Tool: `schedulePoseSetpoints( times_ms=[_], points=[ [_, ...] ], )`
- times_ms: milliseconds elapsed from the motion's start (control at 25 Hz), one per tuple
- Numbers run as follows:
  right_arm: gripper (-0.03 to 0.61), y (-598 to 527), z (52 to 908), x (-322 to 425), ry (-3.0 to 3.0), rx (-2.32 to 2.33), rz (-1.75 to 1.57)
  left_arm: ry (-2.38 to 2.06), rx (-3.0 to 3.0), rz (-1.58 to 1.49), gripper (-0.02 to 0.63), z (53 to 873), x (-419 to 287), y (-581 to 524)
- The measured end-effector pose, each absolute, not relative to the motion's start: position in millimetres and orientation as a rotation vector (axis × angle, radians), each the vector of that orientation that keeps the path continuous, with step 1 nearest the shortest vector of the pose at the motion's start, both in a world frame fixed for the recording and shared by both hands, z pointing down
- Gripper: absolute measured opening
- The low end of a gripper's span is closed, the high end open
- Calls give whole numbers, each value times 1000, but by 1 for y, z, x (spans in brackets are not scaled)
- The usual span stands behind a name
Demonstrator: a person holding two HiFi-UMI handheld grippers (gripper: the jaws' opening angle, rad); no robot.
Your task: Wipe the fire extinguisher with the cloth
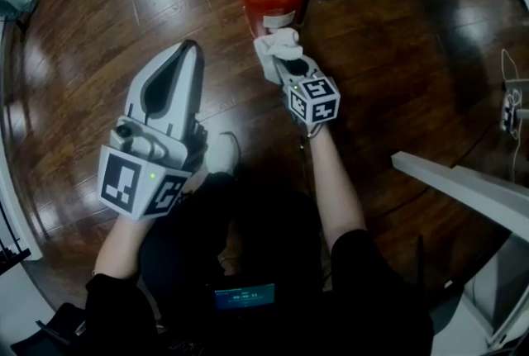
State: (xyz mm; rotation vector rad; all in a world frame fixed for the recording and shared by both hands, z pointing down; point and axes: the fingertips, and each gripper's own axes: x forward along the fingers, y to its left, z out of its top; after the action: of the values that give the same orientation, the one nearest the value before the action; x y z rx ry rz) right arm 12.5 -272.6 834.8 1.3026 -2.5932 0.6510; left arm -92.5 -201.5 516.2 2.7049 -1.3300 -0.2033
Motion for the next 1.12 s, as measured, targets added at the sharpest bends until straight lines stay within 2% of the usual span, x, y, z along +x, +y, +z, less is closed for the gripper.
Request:
schedulePoseSetpoints(
  times_ms=[280,480,680,840,1120],
  points=[
    [80,-226,760,46,-2803,1398,655,-1329,2710,-218,0,514,-92,-199],
    [80,-211,715,75,-2807,1470,511,-1333,2725,-206,0,517,-103,-213],
    [81,-193,655,73,-2760,1462,404,-1336,2720,-166,0,503,-127,-235],
    [81,-164,573,64,-2734,1471,416,-1352,2639,-131,0,452,-163,-233],
    [83,-96,399,64,-2672,1503,481,-1383,2503,-91,0,313,-197,-175]
  ],
)
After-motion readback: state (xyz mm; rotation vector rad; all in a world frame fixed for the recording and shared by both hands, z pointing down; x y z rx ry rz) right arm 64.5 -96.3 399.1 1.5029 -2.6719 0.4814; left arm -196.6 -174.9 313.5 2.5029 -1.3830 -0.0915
